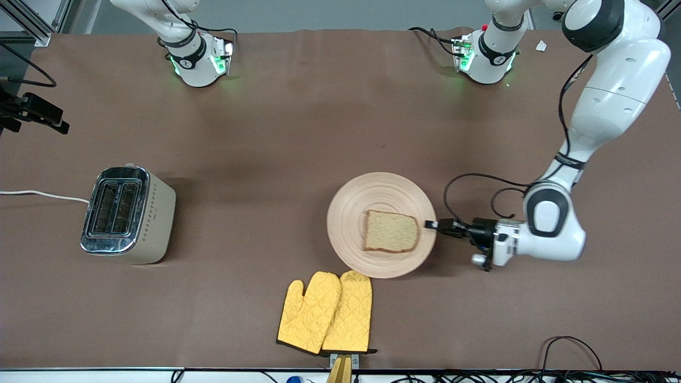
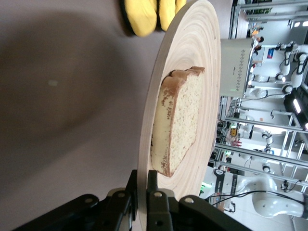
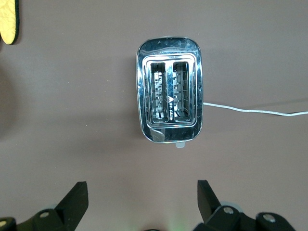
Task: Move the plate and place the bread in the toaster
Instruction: 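Slide the plate toward the toaster with the left gripper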
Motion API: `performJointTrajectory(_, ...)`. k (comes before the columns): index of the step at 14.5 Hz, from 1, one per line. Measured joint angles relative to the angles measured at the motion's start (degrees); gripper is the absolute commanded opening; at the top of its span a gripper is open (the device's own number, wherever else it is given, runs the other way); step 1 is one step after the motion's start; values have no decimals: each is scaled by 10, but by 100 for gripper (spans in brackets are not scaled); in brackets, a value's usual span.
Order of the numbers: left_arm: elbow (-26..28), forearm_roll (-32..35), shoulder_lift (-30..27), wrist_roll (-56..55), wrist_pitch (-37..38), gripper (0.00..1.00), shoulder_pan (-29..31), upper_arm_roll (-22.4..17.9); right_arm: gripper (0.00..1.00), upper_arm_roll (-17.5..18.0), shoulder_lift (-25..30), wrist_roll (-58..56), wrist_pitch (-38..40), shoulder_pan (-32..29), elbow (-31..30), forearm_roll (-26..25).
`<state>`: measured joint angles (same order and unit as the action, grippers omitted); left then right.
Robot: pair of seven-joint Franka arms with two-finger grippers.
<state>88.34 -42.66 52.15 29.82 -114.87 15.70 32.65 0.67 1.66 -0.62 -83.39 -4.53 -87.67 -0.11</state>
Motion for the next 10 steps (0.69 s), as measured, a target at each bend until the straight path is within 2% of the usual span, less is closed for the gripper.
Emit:
performJointTrajectory(4, 19, -7, 1, 0, -106, 0, -99, 9, 100, -5, -9, 0, -6, -4, 0, -1)
performJointTrajectory(8, 23, -88, 12, -1, -208, 0, -200, 7, 100, -5, -12, 0, -6, -4, 0, -1)
performJointTrajectory(10, 24, -119, 24, -1, -236, 3, -230, 6, 100, -4, -12, 0, -6, -4, 0, -1)
